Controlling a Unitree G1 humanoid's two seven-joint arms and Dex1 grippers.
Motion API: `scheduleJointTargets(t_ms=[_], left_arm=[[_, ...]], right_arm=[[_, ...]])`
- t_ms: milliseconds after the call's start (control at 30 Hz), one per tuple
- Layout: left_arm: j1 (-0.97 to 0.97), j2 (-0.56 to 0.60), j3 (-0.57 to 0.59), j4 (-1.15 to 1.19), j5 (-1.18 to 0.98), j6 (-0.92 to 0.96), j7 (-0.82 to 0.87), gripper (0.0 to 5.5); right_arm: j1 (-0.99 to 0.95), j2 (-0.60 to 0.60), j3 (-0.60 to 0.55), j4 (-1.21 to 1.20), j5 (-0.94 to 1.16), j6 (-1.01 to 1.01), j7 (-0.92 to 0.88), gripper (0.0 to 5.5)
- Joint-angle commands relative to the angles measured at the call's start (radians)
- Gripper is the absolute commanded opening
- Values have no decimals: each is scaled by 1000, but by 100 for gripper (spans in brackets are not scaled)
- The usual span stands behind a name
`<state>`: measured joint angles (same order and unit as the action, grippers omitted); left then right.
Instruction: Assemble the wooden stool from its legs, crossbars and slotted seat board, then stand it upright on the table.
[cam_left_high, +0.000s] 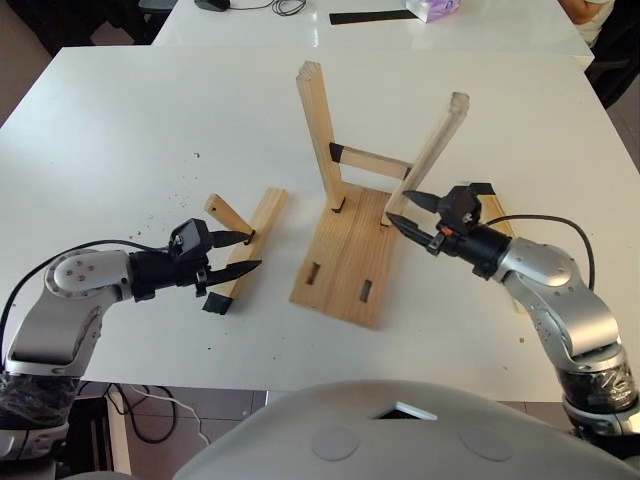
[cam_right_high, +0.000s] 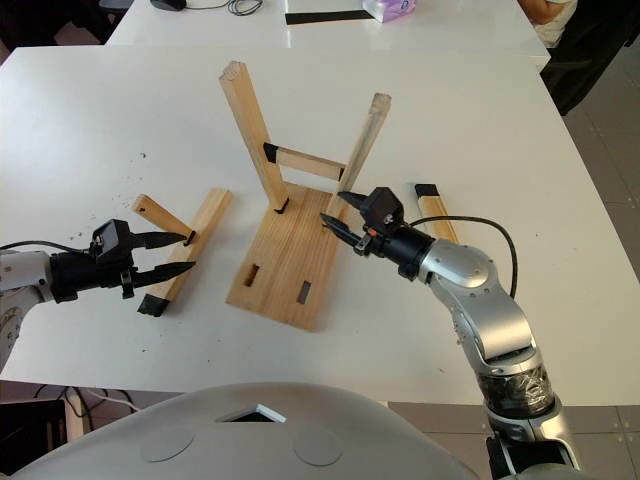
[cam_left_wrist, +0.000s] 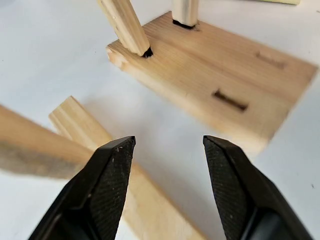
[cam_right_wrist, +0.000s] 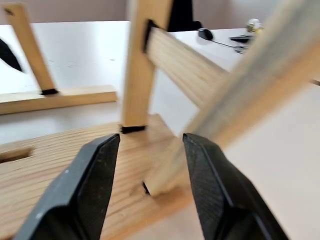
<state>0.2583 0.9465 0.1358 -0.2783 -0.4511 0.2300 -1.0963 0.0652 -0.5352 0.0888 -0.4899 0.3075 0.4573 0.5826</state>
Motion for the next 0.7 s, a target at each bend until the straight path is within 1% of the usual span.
scheduleJointTargets(t_ms=[33,167,267,300,367,533,700], left_arm=[[96,47,46,-82,5,56,-21,253],[142,32,99,-141,6,140,51,253],[150,3,132,-184,-4,247,146,295],[147,-5,134,-197,-6,281,174,303],[144,-15,126,-208,10,332,224,336],[167,-26,109,-252,37,431,295,336],[152,-62,71,-251,47,478,348,336]], right_arm=[[17,-7,-45,-17,-8,-12,-16,234],[106,9,-68,-89,-14,-14,-57,234],[165,17,-83,-127,-19,-18,-80,234],[180,20,-89,-139,-17,-18,-86,234],[196,22,-93,-152,-17,-18,-93,234],[189,22,-95,-162,-14,-11,-96,234],[180,24,-84,-153,-20,-16,-94,234]])
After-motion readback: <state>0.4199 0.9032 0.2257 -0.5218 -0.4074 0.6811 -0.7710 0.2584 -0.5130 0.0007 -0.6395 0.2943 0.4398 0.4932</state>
